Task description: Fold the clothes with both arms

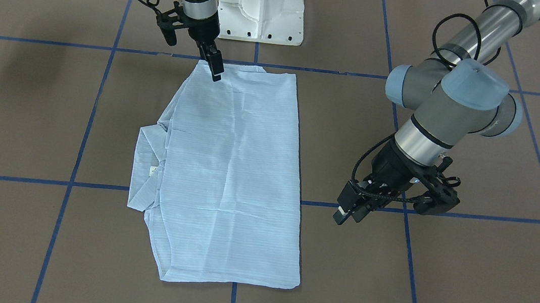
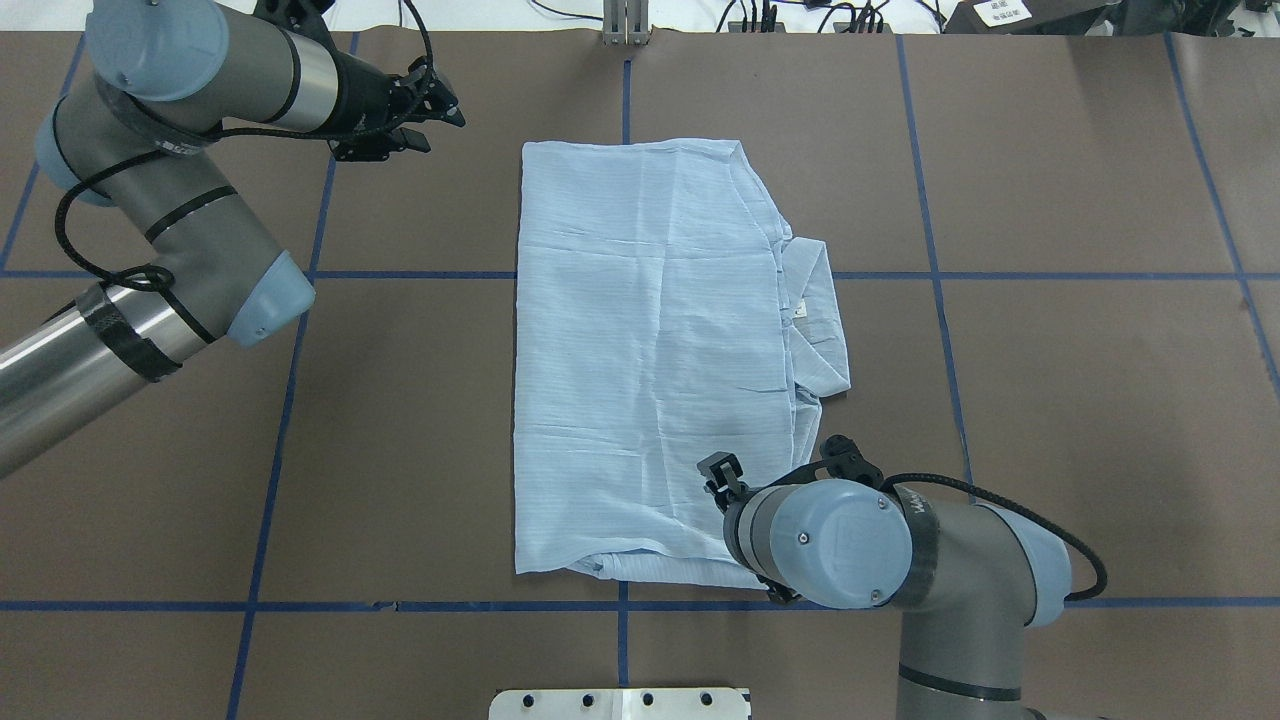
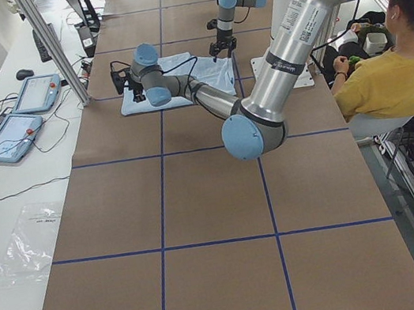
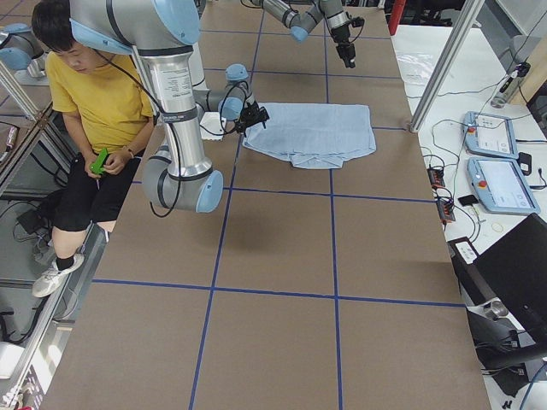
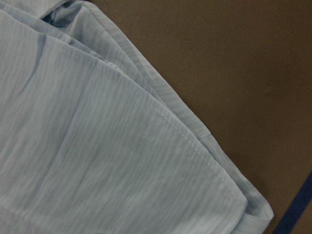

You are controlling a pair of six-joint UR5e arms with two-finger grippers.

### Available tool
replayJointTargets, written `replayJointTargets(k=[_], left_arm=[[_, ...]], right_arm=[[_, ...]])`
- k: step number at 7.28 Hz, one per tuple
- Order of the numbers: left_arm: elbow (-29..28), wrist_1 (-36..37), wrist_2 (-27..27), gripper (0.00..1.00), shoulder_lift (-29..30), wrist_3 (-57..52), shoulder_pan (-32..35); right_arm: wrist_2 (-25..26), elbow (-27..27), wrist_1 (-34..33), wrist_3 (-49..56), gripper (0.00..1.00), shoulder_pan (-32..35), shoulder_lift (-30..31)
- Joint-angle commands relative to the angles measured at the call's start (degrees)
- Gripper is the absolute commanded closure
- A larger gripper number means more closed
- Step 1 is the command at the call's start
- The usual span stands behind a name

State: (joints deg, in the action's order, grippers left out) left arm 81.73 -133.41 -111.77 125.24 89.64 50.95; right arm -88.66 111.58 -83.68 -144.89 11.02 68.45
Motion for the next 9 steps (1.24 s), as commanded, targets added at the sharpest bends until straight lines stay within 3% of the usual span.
replayJointTargets(k=[1,9], left_arm=[[0.01,0.00,0.06,0.43,0.00,0.01,-0.06],[0.01,0.08,0.06,0.43,0.00,0.01,-0.15]], right_arm=[[0.33,-0.31,0.01,-0.40,0.00,-0.99,0.72],[0.33,-1.81,-0.08,0.48,0.12,-1.08,0.89]])
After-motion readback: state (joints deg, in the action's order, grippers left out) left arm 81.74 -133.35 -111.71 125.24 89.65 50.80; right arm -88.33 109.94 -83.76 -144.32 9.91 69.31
